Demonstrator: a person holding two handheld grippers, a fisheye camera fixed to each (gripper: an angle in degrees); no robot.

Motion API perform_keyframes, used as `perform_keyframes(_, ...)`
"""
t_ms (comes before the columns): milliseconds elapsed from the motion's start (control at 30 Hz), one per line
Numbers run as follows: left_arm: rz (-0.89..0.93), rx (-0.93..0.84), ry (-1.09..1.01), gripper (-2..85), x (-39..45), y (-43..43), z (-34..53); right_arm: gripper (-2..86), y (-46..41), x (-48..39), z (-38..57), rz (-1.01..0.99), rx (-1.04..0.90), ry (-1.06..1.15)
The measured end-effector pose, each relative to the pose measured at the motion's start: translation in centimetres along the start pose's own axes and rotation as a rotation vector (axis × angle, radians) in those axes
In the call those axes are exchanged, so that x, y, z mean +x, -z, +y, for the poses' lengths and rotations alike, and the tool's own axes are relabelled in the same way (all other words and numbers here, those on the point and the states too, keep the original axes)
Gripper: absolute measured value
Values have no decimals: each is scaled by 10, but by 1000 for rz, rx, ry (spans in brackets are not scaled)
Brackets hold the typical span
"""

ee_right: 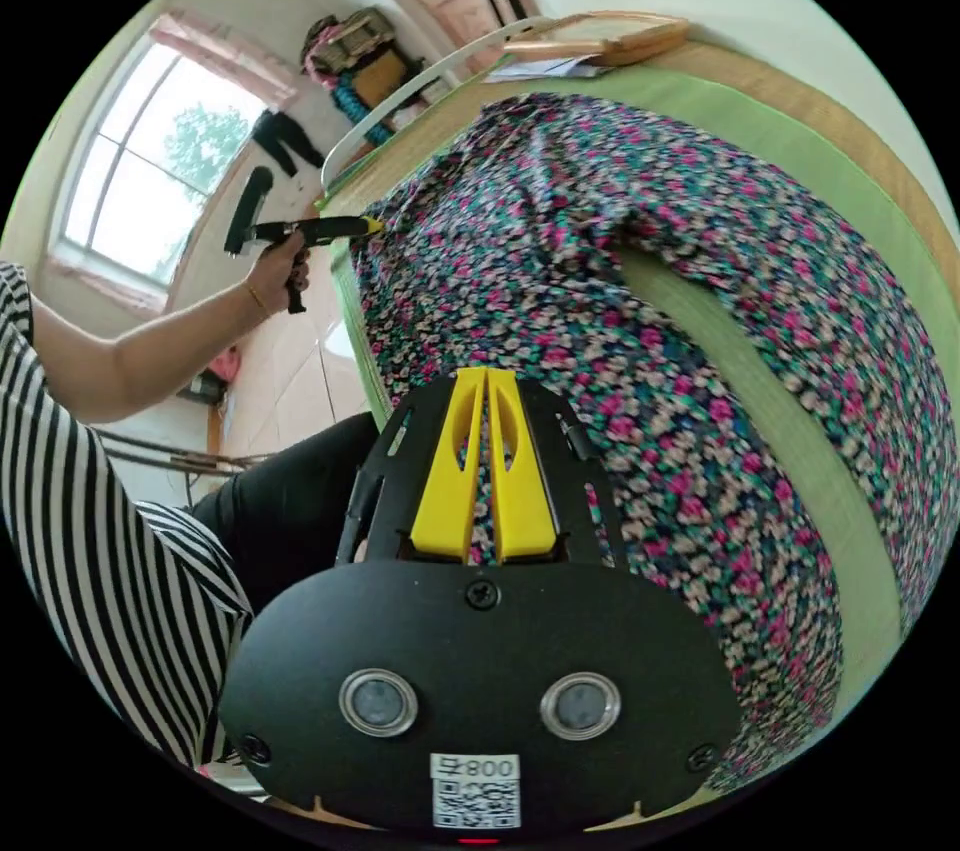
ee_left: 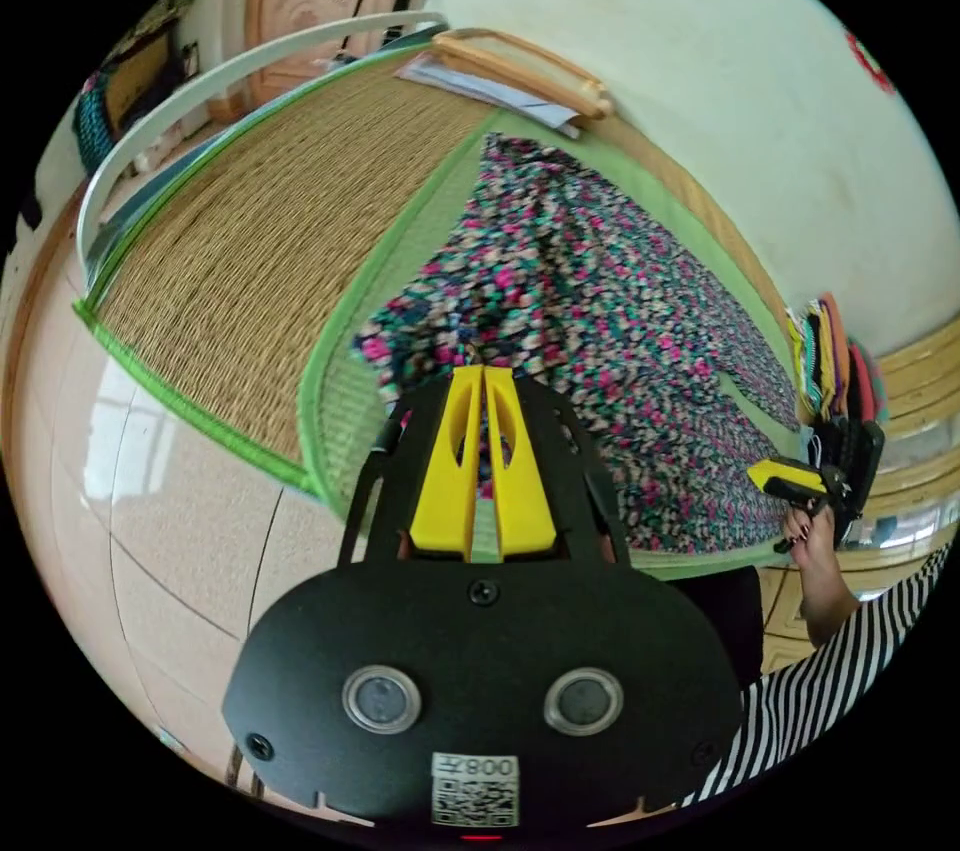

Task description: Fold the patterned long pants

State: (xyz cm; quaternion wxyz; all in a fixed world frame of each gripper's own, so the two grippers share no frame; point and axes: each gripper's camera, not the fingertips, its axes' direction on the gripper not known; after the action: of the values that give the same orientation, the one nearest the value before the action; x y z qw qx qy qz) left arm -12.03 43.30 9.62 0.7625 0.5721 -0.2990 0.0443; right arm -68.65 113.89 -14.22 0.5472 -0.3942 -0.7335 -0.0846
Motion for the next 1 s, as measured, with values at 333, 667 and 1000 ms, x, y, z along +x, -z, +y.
perform_keyframes(333,243,132,-124,16,-12,50,-7,4,-21,-4,-51,-10,19,1)
perform_keyframes(667,112,53,-403,63,23,68,-123,57,14,66,-171,267,130,-7)
perform_keyframes(1000,-117,-146,-553,73,46,75,-172,83,-25,81,-256,404,-4,38)
